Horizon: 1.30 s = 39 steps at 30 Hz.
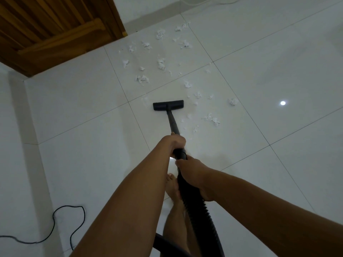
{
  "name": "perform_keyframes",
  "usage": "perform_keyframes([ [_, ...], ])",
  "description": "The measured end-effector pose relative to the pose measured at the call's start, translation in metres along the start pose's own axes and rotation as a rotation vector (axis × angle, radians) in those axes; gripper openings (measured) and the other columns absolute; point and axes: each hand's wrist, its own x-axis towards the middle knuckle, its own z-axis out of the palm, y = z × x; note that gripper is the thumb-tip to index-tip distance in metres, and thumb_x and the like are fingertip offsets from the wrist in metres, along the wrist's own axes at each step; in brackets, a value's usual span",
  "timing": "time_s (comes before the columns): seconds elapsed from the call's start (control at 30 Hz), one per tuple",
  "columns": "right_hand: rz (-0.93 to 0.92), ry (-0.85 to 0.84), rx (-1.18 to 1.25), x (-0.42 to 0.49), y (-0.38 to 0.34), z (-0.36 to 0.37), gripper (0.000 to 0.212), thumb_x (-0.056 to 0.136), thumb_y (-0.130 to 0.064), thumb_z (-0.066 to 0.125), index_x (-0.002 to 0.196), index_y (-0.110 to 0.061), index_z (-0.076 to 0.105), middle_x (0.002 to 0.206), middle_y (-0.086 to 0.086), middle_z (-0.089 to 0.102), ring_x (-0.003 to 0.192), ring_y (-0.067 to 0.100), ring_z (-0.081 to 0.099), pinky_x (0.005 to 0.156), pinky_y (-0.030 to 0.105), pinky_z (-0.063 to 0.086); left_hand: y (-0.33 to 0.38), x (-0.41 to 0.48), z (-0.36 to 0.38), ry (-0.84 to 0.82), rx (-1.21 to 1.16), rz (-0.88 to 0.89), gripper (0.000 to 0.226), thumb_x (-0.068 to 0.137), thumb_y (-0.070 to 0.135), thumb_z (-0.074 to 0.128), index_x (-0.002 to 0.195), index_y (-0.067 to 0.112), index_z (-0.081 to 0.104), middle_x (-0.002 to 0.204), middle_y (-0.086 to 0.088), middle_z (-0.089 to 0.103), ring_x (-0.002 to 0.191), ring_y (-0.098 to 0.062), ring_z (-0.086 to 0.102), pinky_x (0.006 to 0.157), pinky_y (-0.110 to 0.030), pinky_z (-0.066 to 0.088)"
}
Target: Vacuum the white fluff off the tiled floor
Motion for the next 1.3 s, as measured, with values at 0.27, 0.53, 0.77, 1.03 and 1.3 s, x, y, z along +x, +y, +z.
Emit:
perform_keyframes([
  [0.27,-0.027,-0.02,0.035,0.018,-0.023,0.003,0.026,0.104,-0.014,0.038,0.129,-0.017,0.045,0.045,0.006,0.053,0.027,0.016,0.051,0.036,0.024,0.05,0.019,0.017,-0.019,-0.006,0.008,0.004,0.072,0.102,0.012,0.04,0.162,0.022,0.0,0.128,-0.017,0.06,0.109,-0.026,0.066,0.098,-0.041,0.056],
  [0.53,0.028,-0.047,0.03,0.023,-0.034,0.008,0.015,0.105,-0.018,0.041,0.114,-0.012,0.051,0.053,0.009,0.054,0.028,0.017,0.051,0.037,0.024,0.051,0.022,0.022,-0.031,0.006,0.019,0.004,0.07,0.101,0.011,0.04,0.161,0.02,0.005,0.139,-0.023,0.054,0.121,-0.031,0.062,0.101,-0.044,0.055],
  [0.77,-0.003,-0.057,-0.084,0.032,-0.04,0.019,0.03,0.106,-0.017,0.04,0.136,-0.018,0.044,0.059,0.011,0.053,0.026,0.016,0.051,0.034,0.022,0.048,0.008,0.025,-0.048,0.05,-0.059,-0.015,0.07,0.101,0.012,0.04,0.161,0.023,0.004,0.137,-0.023,0.053,0.117,-0.031,0.063,0.098,-0.045,0.056],
  [1.03,-0.023,-0.088,-0.144,0.047,-0.052,0.036,0.048,0.104,-0.012,0.036,0.147,-0.034,0.035,0.07,0.014,0.056,0.045,0.022,0.054,0.044,0.029,0.053,-0.005,0.036,-0.073,0.062,-0.21,-0.025,0.073,0.102,0.013,0.038,0.161,0.028,-0.001,0.138,-0.023,0.054,0.118,-0.031,0.064,0.096,-0.044,0.057],
  [1.3,-0.061,-0.083,-0.19,0.071,-0.08,0.035,0.051,0.106,-0.018,0.036,0.151,-0.041,0.031,0.072,0.014,0.056,0.049,0.021,0.056,0.045,0.029,0.053,0.018,0.06,-0.093,0.065,-0.258,-0.007,0.077,0.102,0.009,0.037,0.161,0.031,-0.007,0.127,-0.021,0.06,0.082,-0.021,0.063,0.071,-0.033,0.06],
])
